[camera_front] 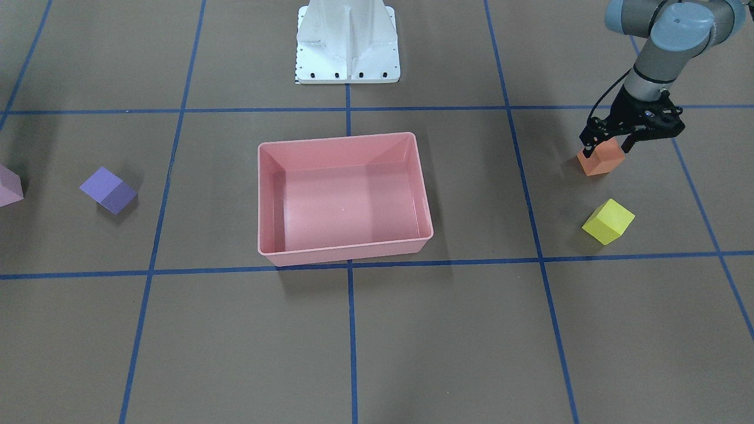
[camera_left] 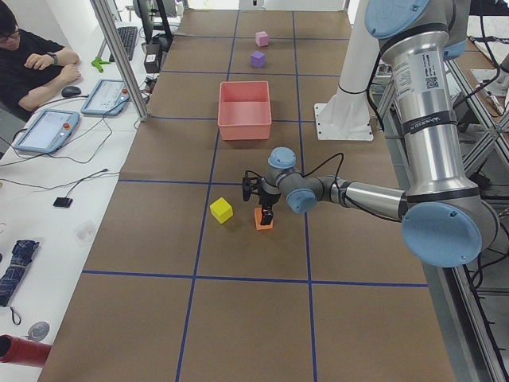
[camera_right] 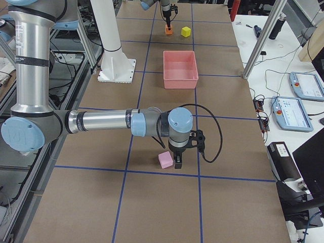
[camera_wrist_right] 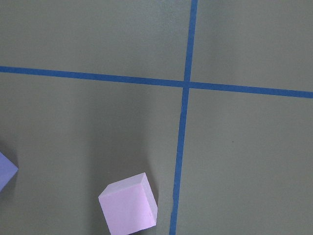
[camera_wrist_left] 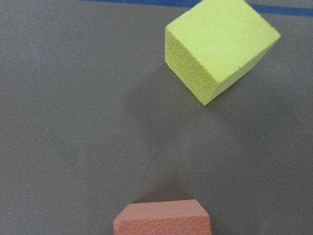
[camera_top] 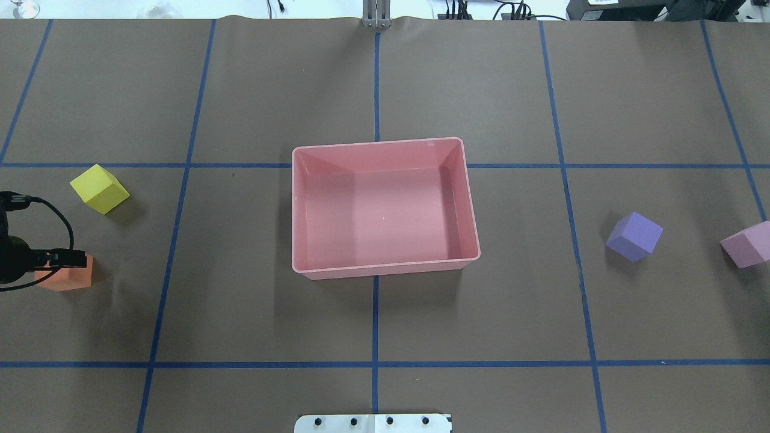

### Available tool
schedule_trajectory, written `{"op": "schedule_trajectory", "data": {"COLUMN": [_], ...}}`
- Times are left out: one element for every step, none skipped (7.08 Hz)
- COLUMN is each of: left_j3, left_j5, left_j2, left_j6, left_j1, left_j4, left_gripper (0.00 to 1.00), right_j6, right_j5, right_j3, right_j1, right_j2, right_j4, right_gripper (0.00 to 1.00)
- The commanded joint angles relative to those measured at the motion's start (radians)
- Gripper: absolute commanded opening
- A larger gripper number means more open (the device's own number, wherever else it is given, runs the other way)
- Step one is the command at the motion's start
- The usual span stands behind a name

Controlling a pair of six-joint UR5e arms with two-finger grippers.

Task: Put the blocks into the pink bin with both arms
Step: 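Lower the left gripper onto the orange cube and close it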

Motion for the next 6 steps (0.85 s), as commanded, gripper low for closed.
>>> {"op": "schedule_trajectory", "data": {"left_j3": [0.007, -0.009, -0.031, -0.086, -0.124, -0.158], "left_j5": [0.003, -0.015, -0.101, -0.186, -0.244, -0.281], "left_j2": [0.006, 0.011, 0.014, 0.040, 0.057, 0.055], "left_j6": [-0.007, -0.007, 0.002, 0.007, 0.007, 0.007], "left_j1": [0.010, 0.001, -0.030, -0.132, -0.189, -0.234], "left_j4": [-0.001, 0.000, 0.003, 0.008, 0.008, 0.009], "left_gripper": [0.01, 0.00, 0.00, 0.00, 0.00, 0.00], "right_j6": [0.001, 0.001, 0.004, 0.036, 0.129, 0.203], "right_j5": [0.014, 0.016, 0.026, 0.070, 0.100, 0.097], "right_j3": [0.005, 0.010, 0.014, 0.019, 0.039, 0.069], "right_j1": [0.000, 0.000, 0.000, 0.000, -0.001, -0.071], "right_j2": [0.001, 0.001, 0.006, 0.017, 0.056, 0.067], "right_j4": [0.001, 0.002, 0.016, 0.030, 0.030, 0.031], "right_gripper": [1.00, 1.00, 1.00, 1.00, 1.00, 1.00]}}
